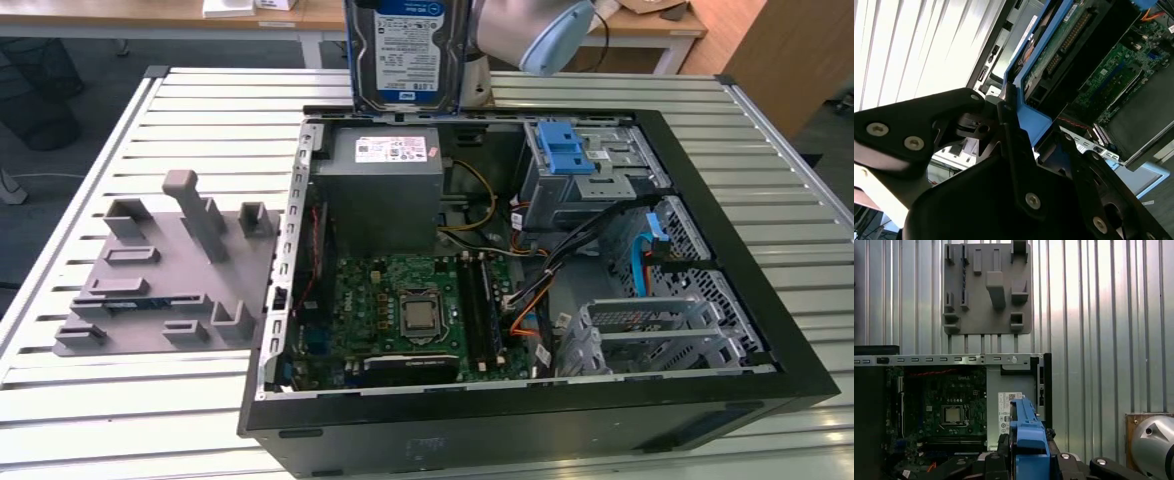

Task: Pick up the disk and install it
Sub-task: 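Pick up the disk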

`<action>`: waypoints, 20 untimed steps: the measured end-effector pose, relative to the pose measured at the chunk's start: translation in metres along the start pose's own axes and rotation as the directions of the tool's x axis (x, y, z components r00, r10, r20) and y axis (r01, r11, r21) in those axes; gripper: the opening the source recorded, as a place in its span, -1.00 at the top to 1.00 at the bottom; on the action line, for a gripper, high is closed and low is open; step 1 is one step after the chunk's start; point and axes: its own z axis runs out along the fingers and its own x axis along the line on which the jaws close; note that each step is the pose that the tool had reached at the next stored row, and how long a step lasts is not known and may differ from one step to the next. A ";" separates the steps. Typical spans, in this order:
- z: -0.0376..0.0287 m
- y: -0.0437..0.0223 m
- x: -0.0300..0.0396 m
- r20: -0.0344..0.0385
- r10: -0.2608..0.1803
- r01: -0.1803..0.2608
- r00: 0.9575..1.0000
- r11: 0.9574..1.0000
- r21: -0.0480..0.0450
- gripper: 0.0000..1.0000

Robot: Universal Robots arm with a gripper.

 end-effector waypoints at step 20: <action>-0.0003 -0.0157 -0.0005 0.000 0.000 0.000 1.000 1.000 0.000 0.27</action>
